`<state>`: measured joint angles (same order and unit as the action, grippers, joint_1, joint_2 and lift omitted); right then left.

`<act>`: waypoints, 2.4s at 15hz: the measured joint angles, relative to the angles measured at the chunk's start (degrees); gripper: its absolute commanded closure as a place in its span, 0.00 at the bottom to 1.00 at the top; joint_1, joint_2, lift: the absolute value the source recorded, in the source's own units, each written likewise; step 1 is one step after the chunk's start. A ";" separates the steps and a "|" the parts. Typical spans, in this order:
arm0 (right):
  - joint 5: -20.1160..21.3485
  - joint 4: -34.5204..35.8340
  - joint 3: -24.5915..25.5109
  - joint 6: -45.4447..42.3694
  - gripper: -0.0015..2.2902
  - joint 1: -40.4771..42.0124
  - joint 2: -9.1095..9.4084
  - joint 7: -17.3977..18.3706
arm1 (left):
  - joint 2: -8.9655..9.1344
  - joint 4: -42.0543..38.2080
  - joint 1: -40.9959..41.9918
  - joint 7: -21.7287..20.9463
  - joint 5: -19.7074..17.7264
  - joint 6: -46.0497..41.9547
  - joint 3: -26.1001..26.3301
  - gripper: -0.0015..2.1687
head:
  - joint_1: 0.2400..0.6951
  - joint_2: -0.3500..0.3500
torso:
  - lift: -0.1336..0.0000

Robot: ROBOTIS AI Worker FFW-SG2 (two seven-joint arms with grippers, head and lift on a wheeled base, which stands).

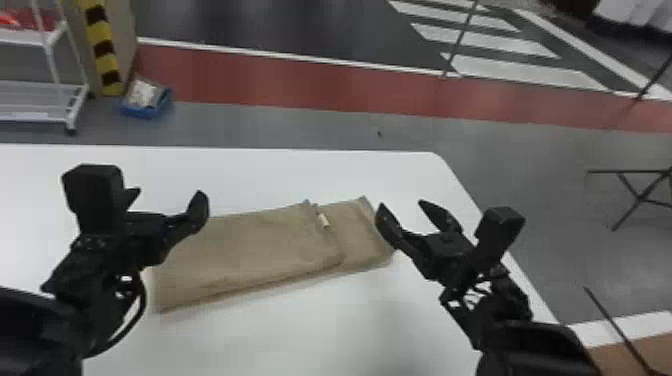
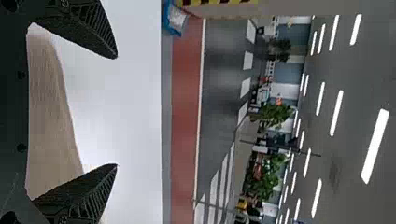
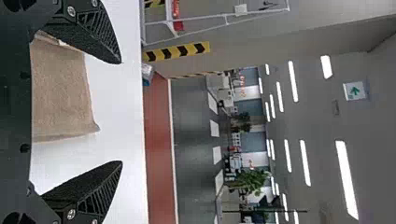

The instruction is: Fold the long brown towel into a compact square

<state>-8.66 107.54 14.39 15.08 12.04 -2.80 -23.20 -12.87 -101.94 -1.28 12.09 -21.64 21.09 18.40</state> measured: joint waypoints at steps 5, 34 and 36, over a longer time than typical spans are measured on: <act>6.54 -3.39 -4.72 8.86 0.11 -6.97 2.67 0.01 | -4.65 -1.76 2.80 -1.83 -0.38 -0.56 -12.96 0.04 | 1.00 0.53 | 0.08; 12.00 -19.07 -7.39 21.10 0.37 -18.62 2.80 -9.58 | -6.29 -6.43 7.72 -3.22 -1.63 -0.91 -16.24 0.04 | 1.00 0.64 | 0.08; 11.99 -19.09 -7.29 21.10 0.41 -18.88 2.80 -9.72 | -6.29 -6.43 7.70 -3.22 -1.58 -0.83 -16.14 0.04 | 1.00 0.64 | 0.08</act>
<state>3.33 88.45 7.09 36.17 -6.84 0.00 -32.92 -19.16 -108.37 6.41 8.87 -23.22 20.26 2.25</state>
